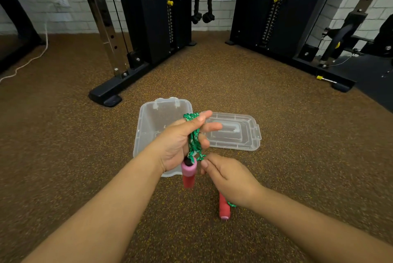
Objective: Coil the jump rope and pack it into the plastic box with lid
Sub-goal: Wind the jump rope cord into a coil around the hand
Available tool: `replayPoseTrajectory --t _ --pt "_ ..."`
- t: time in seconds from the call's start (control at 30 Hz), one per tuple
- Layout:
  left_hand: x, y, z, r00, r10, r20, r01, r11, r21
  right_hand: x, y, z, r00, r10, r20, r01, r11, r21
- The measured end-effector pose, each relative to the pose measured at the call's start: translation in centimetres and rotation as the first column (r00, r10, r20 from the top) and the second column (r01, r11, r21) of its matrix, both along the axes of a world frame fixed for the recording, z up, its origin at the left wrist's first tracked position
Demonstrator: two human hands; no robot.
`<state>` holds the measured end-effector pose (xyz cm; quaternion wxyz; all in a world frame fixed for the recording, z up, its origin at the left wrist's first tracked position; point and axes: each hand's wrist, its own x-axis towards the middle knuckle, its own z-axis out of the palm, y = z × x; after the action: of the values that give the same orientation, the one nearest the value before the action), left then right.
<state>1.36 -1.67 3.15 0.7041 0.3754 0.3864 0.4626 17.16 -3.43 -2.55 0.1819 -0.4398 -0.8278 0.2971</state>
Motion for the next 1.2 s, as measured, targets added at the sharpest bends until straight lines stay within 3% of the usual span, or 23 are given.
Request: replayPoseTrajectory --t 0.2,0.4,0.63,0.87,1.0,1.2 --pt "0.3 0.3 0.3 0.989 -0.061 -0.133 0.058 0.998 -0.030 0.2 -1.5 1.5 0.995 0.096 0.032 -0.099 0.988 0.121" --pt "-0.5 0.2 -0.2 0.958 -0.173 -0.228 0.158 0.984 -0.084 0.6 -1.6 2.9 0.983 0.132 -0.125 -0.104 0.973 0.208" --pt "-0.2 -0.6 0.4 0.915 -0.291 -0.281 0.272 0.957 -0.104 1.3 0.7 4.9 0.951 0.107 -0.290 -0.064 0.986 0.154" --pt "-0.8 -0.6 0.1 0.773 -0.547 -0.322 0.525 0.836 -0.159 2.9 3.2 5.7 0.965 -0.003 -0.263 0.063 0.974 0.218" --pt "-0.6 -1.1 0.6 0.820 -0.515 -0.250 0.509 0.856 -0.091 3.4 4.1 4.1 0.972 -0.069 -0.222 0.098 0.988 0.119" --pt "0.0 -0.9 0.3 0.950 -0.265 -0.163 0.265 0.964 -0.019 2.2 2.7 0.5 0.980 -0.088 -0.179 0.075 0.994 -0.077"
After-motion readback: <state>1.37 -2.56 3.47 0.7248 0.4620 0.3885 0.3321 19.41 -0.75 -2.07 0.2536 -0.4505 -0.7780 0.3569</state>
